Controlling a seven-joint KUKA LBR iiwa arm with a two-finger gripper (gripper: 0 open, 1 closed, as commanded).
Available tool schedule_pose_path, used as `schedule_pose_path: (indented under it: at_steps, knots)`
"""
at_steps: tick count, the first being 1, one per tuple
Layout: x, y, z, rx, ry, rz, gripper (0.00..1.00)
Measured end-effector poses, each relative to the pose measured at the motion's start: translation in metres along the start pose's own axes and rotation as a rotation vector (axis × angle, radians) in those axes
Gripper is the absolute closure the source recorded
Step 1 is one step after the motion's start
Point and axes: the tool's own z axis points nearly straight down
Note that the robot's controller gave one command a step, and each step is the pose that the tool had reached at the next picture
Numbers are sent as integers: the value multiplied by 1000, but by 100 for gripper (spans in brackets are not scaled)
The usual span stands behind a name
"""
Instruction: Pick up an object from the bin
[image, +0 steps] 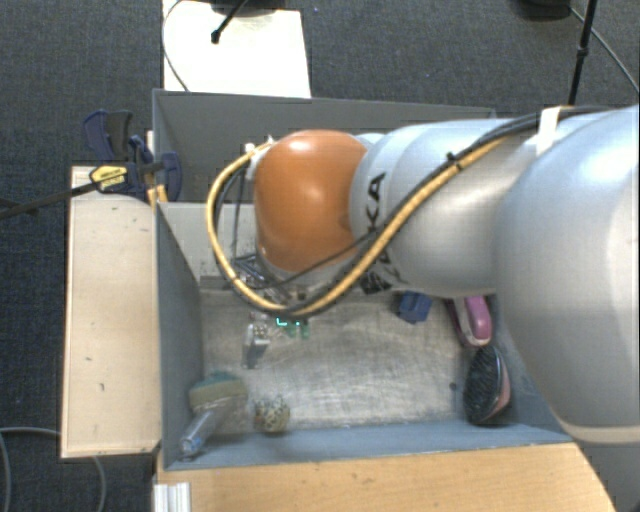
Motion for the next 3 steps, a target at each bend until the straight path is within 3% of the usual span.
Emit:
schedule_pose_path:
  at_steps: [1, 2, 3]
  knots:
    - [-19, -79, 92, 0, -11, -561, 0]
    - [-45, -130, 62, 4, -13, -648, 0]
    - [-46, -149, 63, 2, -8, -668, 0]
